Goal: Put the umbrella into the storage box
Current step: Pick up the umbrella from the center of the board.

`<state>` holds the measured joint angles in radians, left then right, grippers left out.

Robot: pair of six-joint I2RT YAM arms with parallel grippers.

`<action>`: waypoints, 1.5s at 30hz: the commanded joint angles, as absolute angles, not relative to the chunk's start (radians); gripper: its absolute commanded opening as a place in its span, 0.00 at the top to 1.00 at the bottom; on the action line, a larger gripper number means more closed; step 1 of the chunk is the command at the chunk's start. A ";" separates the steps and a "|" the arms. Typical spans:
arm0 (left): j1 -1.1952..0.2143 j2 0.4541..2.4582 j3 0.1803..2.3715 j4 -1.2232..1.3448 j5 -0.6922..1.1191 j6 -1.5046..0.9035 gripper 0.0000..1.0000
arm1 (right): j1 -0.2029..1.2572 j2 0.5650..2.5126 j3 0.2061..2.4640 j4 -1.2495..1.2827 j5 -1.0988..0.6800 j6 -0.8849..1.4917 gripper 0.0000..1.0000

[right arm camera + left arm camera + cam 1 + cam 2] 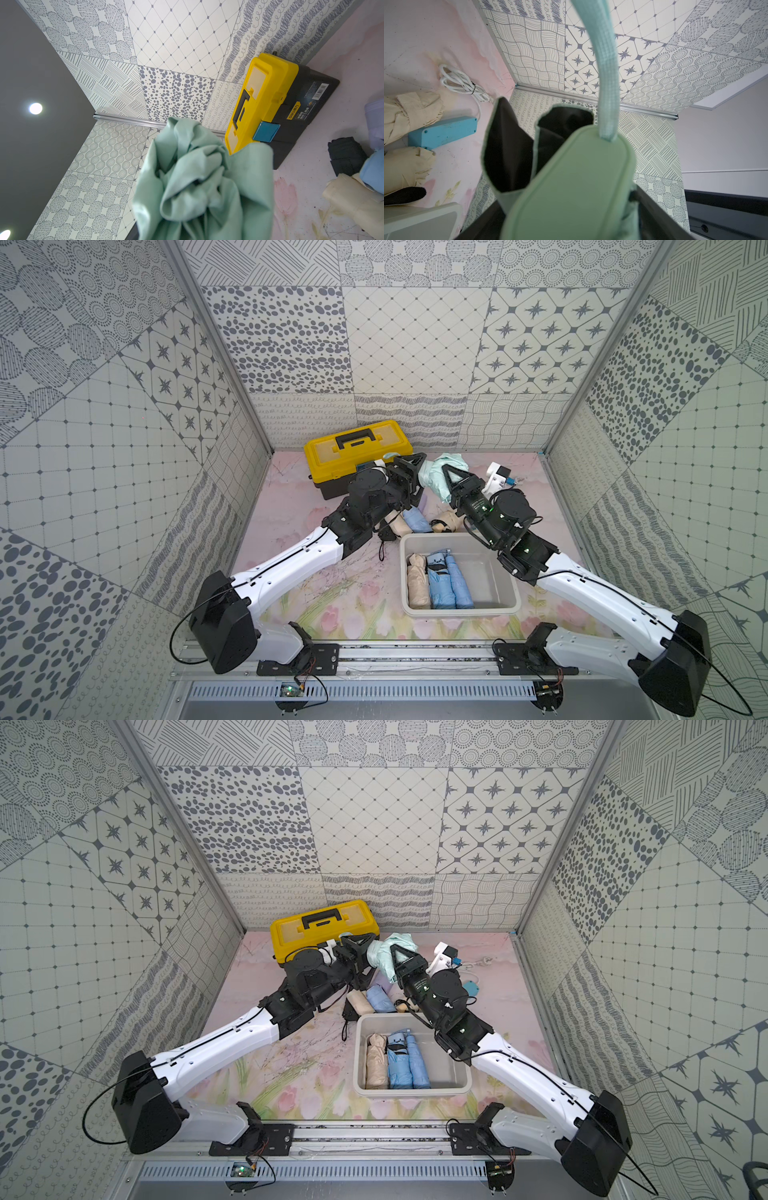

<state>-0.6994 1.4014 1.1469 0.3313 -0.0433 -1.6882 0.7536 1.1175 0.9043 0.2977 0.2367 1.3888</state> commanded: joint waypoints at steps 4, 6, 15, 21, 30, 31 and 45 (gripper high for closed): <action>-0.699 1.420 1.164 0.452 -0.085 -1.677 0.41 | 0.781 1.069 0.887 0.396 0.250 1.401 0.71; -0.699 1.417 1.160 0.446 -0.089 -1.670 0.49 | 0.782 1.059 0.883 0.369 0.261 1.394 0.69; -0.698 1.384 1.120 0.377 -0.087 -1.540 0.64 | 0.773 0.953 0.852 0.138 0.305 1.204 0.17; -0.679 1.370 1.080 0.345 0.011 -1.343 0.65 | 0.700 0.801 0.905 -0.318 0.239 0.888 0.12; -0.621 1.410 1.105 0.314 0.472 -0.942 0.66 | 0.580 0.823 1.136 -0.906 -0.226 0.510 0.09; -0.619 1.409 1.115 0.287 0.516 -0.895 0.66 | 0.577 0.836 1.154 -0.956 -0.261 0.485 0.09; -0.623 1.471 1.053 0.734 0.990 -0.930 0.66 | 0.553 0.927 1.231 -0.947 -0.462 0.413 0.06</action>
<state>-0.6224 1.4487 1.0500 0.3798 0.7002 -0.9485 0.5636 0.9264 1.1984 -1.0077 -0.3946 0.4450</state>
